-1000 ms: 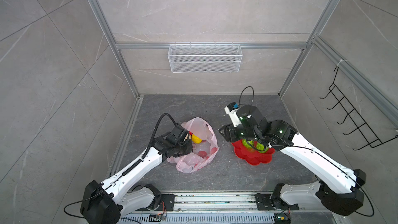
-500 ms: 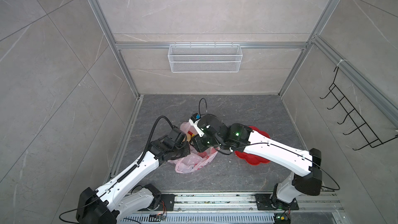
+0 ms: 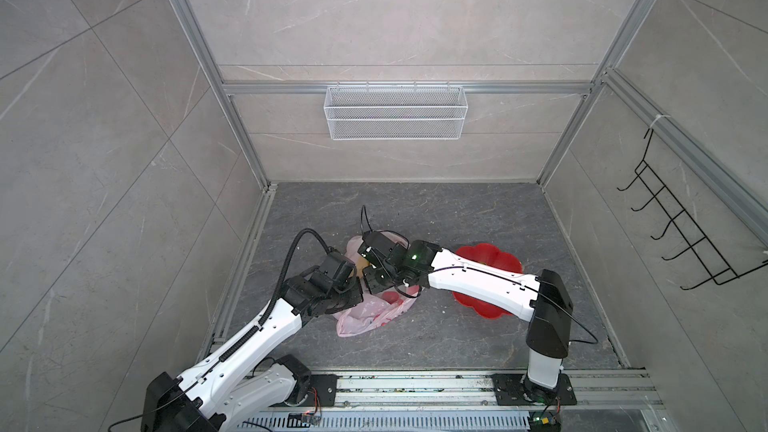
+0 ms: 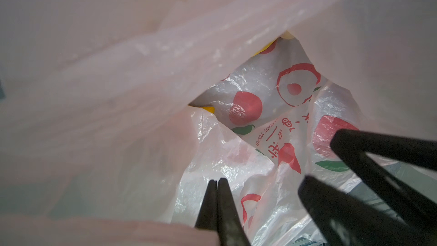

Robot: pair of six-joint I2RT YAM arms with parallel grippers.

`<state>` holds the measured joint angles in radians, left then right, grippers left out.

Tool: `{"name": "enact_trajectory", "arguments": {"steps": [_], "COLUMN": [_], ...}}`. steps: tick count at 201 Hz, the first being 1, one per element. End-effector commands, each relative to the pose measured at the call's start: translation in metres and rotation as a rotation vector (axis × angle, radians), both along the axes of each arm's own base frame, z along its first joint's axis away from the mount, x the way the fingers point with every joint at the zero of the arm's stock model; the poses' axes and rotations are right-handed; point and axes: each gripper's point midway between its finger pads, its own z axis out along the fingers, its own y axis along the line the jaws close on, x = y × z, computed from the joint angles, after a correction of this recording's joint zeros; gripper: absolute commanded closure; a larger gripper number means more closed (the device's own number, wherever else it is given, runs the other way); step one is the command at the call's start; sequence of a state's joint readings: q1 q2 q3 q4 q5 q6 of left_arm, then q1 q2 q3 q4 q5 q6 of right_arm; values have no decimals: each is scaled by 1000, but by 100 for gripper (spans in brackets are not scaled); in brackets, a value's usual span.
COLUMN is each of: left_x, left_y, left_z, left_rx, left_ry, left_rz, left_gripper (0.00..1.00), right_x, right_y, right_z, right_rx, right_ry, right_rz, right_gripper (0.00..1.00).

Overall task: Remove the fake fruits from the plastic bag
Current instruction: 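Move the open right gripper back into the pink bag's mouth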

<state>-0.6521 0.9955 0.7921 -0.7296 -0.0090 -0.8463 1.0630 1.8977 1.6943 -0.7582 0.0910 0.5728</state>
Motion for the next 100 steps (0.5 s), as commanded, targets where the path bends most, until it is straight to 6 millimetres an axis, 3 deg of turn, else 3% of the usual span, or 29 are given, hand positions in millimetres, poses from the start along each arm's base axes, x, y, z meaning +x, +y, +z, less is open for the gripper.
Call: {"name": "enact_trajectory", "arguments": {"steps": [1,50,100], "left_x": [-2,-4,-5], "left_y": [2,3,3], "left_z": [0,2,4], "left_rx": [1,1,-8], "left_ry": [5,7,2], "left_rz": [13,12,12], "left_gripper": [100,100,100], "right_x": [11,30,44], "right_y": [-8,-7,-8], "right_z": [-24,-59,-78], "right_rx": [-48,-84,-141], "right_ry": [32,59,51], "right_rz": [-72,-114,-137], "right_gripper": [57,57,54]}}
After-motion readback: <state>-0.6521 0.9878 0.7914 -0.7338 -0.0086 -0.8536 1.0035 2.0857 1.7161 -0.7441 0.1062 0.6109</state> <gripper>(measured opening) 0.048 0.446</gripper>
